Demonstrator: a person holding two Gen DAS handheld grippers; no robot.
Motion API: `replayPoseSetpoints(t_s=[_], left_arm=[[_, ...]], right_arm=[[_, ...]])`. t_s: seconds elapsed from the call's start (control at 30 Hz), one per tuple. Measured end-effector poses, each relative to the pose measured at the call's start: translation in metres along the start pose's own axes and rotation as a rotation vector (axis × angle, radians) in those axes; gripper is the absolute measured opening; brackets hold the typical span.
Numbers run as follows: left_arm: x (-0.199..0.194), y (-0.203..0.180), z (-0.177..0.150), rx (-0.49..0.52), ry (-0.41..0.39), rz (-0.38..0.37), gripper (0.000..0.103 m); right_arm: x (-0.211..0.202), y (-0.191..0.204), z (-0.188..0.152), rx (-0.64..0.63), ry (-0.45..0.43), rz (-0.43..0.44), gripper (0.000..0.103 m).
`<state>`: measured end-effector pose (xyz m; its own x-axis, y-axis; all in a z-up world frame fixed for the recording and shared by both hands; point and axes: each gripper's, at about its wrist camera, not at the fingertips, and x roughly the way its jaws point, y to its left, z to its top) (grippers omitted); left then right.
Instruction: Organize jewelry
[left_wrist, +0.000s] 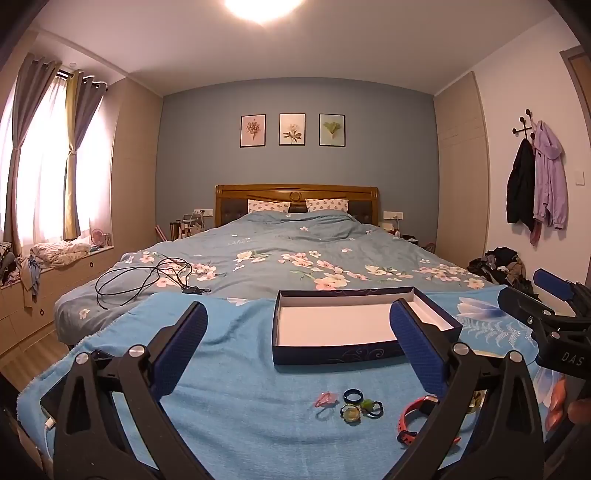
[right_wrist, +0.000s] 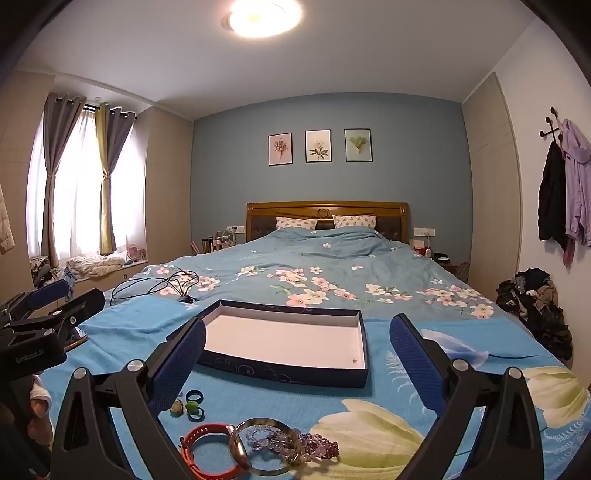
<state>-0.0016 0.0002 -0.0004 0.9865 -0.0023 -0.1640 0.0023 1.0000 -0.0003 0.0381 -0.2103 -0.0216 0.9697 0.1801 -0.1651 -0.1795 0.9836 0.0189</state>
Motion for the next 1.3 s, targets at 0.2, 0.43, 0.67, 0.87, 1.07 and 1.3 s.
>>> replayPoseSetpoints(t_s=[0.2,0.43,0.67,0.87,1.07,1.3], left_arm=[[0.0016,-0.0017,0.0002,-0.001,0.001,0.0,0.097],[0.0032,-0.0029,0.001,-0.001,0.0,-0.002,0.097],[-0.0002,-0.002,0.0039,0.0,-0.004,-0.008,0.097],[-0.0003,-0.0033,0.0044,0.001,-0.006,-0.008,0.097],[-0.0003,-0.0038,0.0049,0.002,-0.005,-0.007,0.097],[-0.0008,-0.0039,0.0044,0.003,-0.006,-0.007,0.097]], right_arm=[[0.0009,-0.0001,0.0,0.003,0.014,0.005,0.096],[-0.0011,-0.0007,0.0003,0.008,0.004,0.002,0.096],[-0.0007,-0.0003,0.001,0.008,0.004,0.003,0.096],[-0.0037,-0.0022,-0.0005,0.014,-0.003,0.003,0.096],[-0.0041,-0.0023,-0.0005,0.015,-0.002,0.003,0.096],[-0.0003,-0.0038,-0.0013,0.017,0.001,0.005,0.096]])
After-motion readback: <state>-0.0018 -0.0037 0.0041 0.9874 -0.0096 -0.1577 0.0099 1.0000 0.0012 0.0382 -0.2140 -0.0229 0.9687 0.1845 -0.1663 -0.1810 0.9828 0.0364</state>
